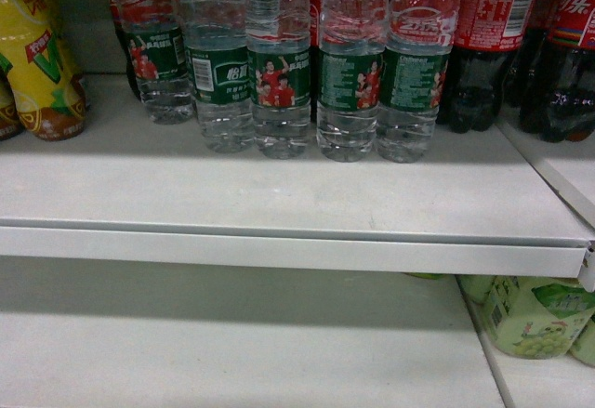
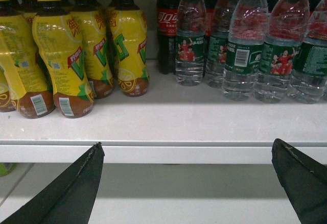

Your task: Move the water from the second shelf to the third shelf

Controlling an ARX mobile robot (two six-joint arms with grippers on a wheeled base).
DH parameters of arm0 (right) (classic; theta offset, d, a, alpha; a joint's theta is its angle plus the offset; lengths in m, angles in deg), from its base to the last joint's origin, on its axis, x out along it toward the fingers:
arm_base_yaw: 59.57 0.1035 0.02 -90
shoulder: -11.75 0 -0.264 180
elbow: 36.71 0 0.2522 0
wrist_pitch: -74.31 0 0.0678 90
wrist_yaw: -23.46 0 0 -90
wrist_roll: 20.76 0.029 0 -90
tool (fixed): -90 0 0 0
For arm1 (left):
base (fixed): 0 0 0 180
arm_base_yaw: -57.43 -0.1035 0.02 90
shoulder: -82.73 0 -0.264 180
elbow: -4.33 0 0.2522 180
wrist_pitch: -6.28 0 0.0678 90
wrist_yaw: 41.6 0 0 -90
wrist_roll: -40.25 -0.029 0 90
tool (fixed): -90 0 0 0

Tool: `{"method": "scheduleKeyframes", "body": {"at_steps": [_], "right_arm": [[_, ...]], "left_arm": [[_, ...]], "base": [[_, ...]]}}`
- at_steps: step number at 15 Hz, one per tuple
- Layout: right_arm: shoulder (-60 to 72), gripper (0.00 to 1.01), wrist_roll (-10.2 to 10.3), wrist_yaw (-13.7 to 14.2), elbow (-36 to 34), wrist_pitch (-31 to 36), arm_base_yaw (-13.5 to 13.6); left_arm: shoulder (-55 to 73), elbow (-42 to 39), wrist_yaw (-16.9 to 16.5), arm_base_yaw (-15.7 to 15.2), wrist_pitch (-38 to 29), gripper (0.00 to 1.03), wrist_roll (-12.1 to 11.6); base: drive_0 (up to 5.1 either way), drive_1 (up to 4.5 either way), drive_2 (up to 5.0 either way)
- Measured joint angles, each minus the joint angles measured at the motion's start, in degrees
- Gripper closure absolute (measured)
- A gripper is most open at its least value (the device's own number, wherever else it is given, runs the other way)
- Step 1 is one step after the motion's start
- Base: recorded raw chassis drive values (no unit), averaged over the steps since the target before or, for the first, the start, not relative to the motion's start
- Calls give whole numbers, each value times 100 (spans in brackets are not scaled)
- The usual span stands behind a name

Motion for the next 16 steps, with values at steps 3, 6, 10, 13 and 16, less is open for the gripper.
{"method": "scheduleKeyframes", "body": {"at_steps": [3, 6, 10, 13, 16], "right_arm": [[-828, 58, 326, -273, -107, -483, -640], [-1384, 58, 437, -925, -129, -909, -1128], [-1792, 58, 472, -1023, -129, -1270, -734], [-1843, 58, 511, -901, -125, -1434, -584], [-1843, 58, 514, -938, -125, -1517, -625]], "left_arm": [[0, 0, 0, 0, 2, 5, 0], [0, 0, 2, 0, 2, 5, 0], [0, 0, 0, 0, 2, 5, 0], [0, 0, 0, 0, 0, 5, 0], [0, 0, 0, 0, 2, 5, 0]], "base": [[0, 0, 0], [0, 0, 0], [0, 0, 0], [0, 0, 0], [0, 0, 0]]}}
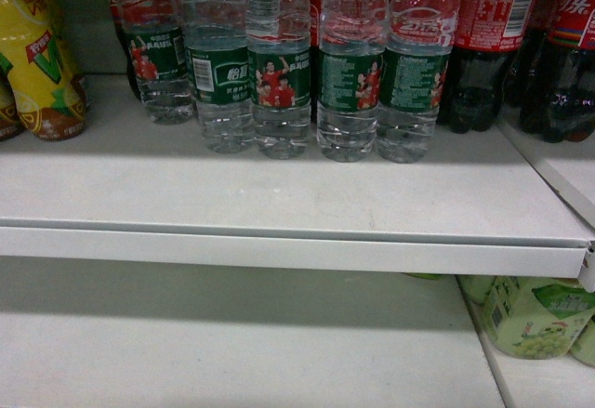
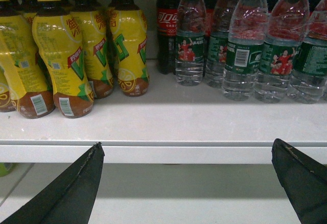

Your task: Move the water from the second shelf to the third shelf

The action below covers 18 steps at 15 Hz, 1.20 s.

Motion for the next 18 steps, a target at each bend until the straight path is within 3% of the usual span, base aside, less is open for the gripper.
{"method": "scheduleKeyframes", "body": {"at_steps": [18], "right_arm": [[0, 59, -4, -17, -2, -4, 0]], "left_arm": [[0, 0, 15, 0, 2, 5, 0]], "base": [[0, 0, 0]]}}
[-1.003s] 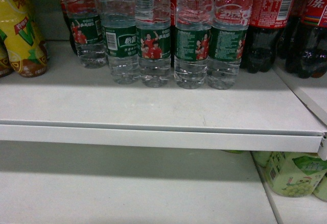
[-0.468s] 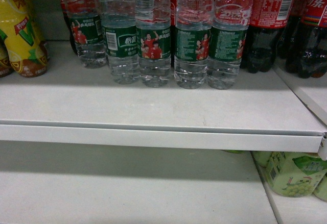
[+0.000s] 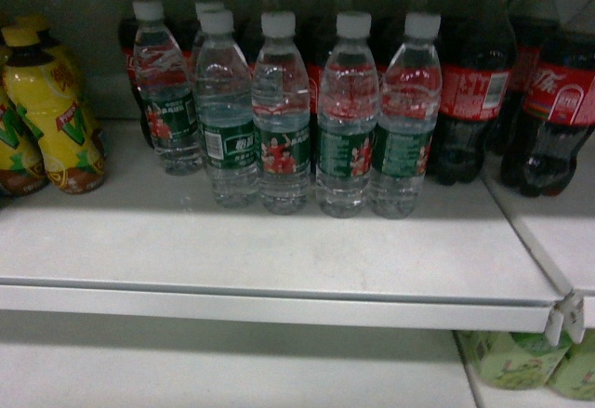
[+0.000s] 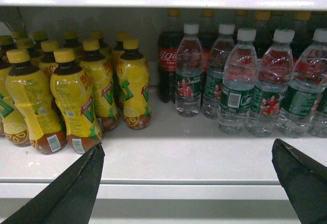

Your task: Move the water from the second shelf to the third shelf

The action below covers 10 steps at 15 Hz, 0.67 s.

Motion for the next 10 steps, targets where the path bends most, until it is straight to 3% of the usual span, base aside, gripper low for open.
{"method": "scheduleKeyframes", "body": {"at_steps": [10], "right_arm": [[-2, 59, 7, 2, 15, 52, 0]], "left_arm": [[0, 0, -15, 0, -17, 5, 0]], "base": [[0, 0, 0]]}}
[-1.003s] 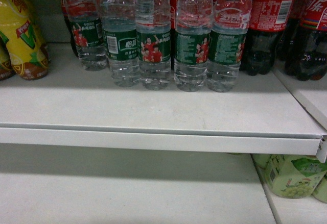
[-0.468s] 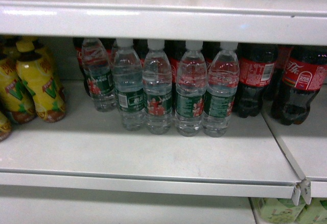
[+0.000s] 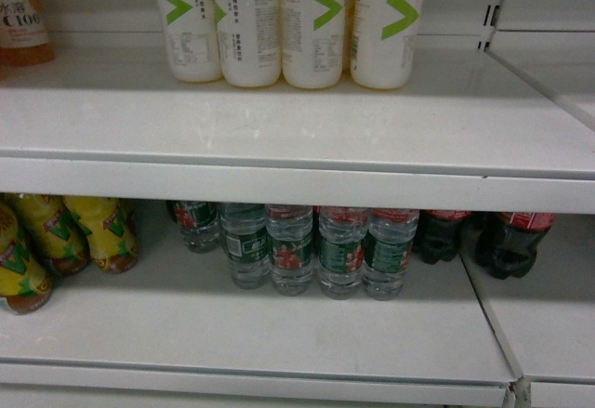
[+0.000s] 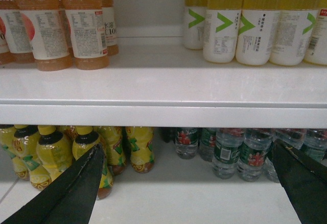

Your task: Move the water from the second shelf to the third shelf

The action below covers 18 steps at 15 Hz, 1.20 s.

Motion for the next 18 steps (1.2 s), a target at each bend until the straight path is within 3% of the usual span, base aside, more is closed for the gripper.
{"method": "scheduleKeyframes", "body": {"at_steps": [18], "right_arm": [[26, 59, -2, 9, 0, -48, -2]], "left_arm": [[0, 0, 0, 0, 17, 5, 2]], "base": [[0, 0, 0]]}}
